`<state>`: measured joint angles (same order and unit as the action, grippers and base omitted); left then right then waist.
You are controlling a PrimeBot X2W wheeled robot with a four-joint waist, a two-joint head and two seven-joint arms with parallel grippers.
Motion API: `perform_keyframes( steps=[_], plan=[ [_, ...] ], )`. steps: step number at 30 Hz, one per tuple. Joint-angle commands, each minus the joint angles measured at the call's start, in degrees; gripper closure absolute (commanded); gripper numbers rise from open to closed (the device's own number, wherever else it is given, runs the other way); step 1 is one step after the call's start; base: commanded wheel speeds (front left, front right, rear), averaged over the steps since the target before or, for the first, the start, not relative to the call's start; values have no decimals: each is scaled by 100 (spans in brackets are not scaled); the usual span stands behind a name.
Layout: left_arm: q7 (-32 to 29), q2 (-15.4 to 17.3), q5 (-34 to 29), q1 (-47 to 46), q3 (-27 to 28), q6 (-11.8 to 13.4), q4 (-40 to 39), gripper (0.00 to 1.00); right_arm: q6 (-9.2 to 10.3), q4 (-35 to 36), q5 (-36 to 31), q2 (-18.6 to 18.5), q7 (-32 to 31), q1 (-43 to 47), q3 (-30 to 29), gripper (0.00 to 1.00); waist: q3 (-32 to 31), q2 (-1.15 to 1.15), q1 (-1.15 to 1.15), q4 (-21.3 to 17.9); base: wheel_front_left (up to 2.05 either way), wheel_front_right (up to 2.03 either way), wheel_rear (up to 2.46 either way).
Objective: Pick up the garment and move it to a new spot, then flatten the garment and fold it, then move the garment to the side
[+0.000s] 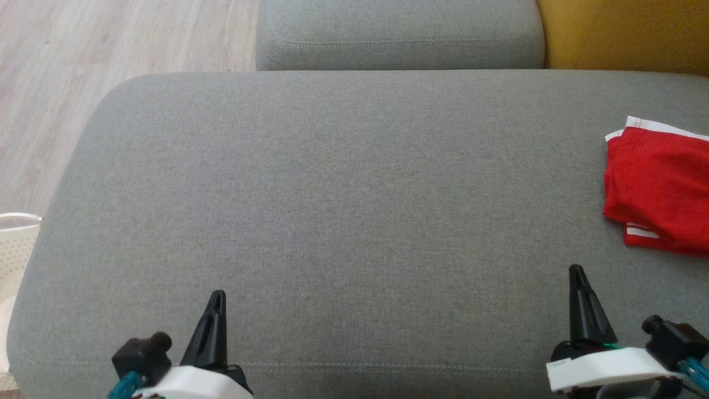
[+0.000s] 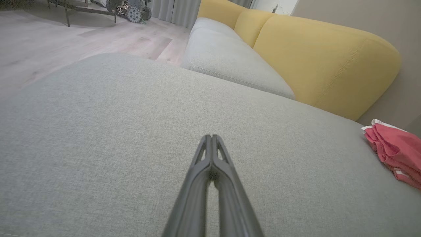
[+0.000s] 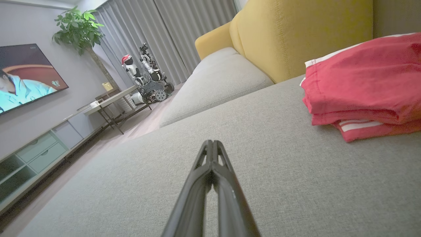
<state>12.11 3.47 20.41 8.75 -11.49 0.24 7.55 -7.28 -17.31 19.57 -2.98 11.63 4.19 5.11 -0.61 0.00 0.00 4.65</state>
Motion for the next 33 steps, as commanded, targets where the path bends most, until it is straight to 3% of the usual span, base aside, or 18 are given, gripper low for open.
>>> perform_keyframes(
  steps=[1, 33],
  plan=[
    [-40, 68, 203, -295, 129, -40, -156, 100, -5, 214, 255, -82, -38, -299, -26, 100, 1, 0, 0, -7, 0, 0, 0],
    [-501, 131, 2526, -665, 515, -273, 88, 100, -10, 259, 2571, -141, -500, -522, -263, 100, 26, 0, 0, -152, 0, 0, 0]
  ],
)
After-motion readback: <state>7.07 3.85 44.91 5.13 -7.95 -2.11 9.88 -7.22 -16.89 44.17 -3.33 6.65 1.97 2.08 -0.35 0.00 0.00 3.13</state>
